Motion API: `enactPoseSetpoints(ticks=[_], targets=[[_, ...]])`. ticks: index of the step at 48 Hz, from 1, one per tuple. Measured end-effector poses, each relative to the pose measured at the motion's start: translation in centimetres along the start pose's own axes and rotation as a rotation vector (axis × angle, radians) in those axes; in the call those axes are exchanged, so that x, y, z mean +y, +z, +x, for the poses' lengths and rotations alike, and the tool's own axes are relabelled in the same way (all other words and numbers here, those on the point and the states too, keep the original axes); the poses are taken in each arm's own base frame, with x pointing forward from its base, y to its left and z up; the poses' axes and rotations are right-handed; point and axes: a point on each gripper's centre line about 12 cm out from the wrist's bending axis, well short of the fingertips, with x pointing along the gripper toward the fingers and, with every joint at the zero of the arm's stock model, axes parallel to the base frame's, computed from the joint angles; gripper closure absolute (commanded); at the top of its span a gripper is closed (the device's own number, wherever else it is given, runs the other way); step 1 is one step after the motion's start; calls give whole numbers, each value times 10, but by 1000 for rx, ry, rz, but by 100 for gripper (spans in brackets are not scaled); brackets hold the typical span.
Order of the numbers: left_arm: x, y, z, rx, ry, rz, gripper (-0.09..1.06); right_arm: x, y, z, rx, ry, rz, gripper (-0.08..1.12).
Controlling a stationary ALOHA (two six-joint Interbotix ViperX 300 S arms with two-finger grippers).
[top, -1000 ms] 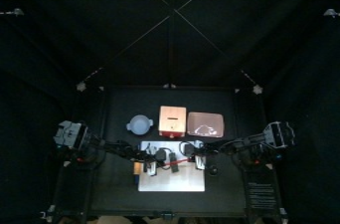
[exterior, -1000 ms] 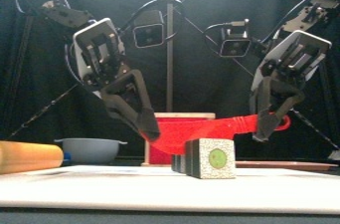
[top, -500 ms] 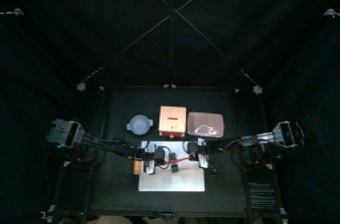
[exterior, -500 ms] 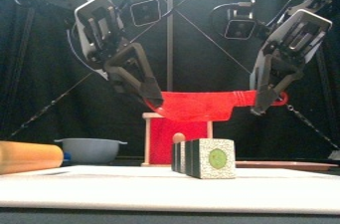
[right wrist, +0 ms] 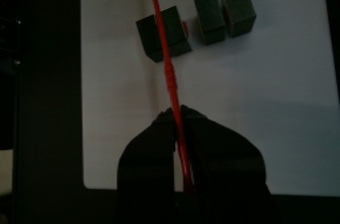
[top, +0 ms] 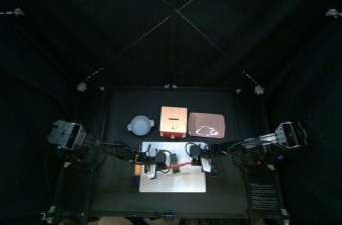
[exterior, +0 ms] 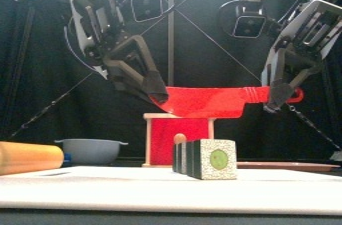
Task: Place sushi on board then cut the sushi with the knife then place the pieces on the plate
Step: Cut the sushi into 4 pieces
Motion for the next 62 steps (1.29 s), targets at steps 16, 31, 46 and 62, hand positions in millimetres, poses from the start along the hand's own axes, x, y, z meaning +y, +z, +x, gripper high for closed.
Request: enactPoseSetpoints(ticks=[16, 31, 46, 62], targets=[[-1, -12, 12, 41, 4, -33, 50, -2, -7, 14, 45, -10, 6, 90], [-1, -14, 14, 48, 6, -34, 50, -1, -10, 18, 60, -11, 4, 90], [-2, -15, 15, 51, 6, -44, 50, 0, -10, 18, 61, -7, 4, 90], [-4, -16, 17, 54, 2, -43, 50, 1, -11, 20, 67, -7, 5, 90]])
